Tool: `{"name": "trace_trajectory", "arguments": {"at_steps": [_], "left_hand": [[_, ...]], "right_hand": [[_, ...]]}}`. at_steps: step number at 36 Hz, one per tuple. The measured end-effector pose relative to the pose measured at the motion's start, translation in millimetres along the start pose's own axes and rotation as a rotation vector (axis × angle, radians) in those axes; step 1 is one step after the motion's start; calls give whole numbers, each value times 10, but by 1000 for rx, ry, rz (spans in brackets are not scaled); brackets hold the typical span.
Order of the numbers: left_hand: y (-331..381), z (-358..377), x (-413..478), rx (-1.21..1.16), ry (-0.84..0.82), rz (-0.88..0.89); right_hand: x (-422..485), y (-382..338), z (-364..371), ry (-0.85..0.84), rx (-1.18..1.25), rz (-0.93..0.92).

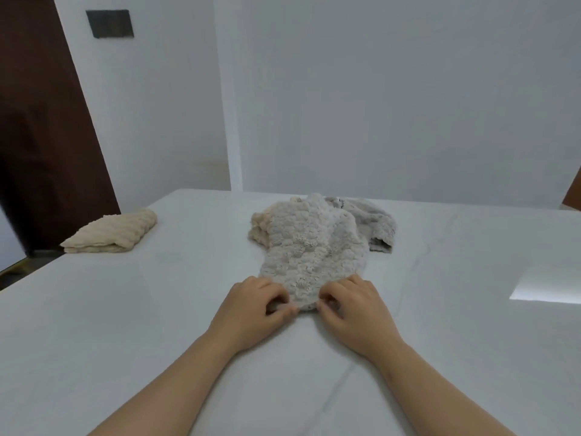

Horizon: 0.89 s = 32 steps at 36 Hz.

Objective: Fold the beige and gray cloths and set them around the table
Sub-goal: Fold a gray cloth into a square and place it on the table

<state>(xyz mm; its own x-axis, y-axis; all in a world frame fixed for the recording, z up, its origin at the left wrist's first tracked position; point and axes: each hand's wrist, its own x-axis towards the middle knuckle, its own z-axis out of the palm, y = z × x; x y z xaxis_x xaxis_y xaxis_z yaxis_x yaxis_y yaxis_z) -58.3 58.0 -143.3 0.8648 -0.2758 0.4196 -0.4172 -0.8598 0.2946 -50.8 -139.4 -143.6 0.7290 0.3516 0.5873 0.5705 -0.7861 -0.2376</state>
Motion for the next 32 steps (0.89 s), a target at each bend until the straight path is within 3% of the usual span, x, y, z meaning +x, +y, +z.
{"name": "trace_trajectory", "arguments": {"at_steps": [2,4,7,11,20,25,32], "left_hand": [[16,-26,36,-56,-25,-47],[-7,-48,75,-158,-31,-138],[-63,-49,154,-282,-12,-290],[-76,-20,271,-185,-41,-348],[-81,28,307,-144,38,-440],[-71,19,332,-74,33,-452],[-52,-19,363,-67,54,-495]], "right_hand": [[61,2,-19,-38,74,84],[125,39,-16,27,124,166],[195,135,40,95,6,294],[237,140,124,94,-170,288],[291,227,81,89,33,485],[343,282,62,104,167,729],[352,302,44,36,166,746]]}}
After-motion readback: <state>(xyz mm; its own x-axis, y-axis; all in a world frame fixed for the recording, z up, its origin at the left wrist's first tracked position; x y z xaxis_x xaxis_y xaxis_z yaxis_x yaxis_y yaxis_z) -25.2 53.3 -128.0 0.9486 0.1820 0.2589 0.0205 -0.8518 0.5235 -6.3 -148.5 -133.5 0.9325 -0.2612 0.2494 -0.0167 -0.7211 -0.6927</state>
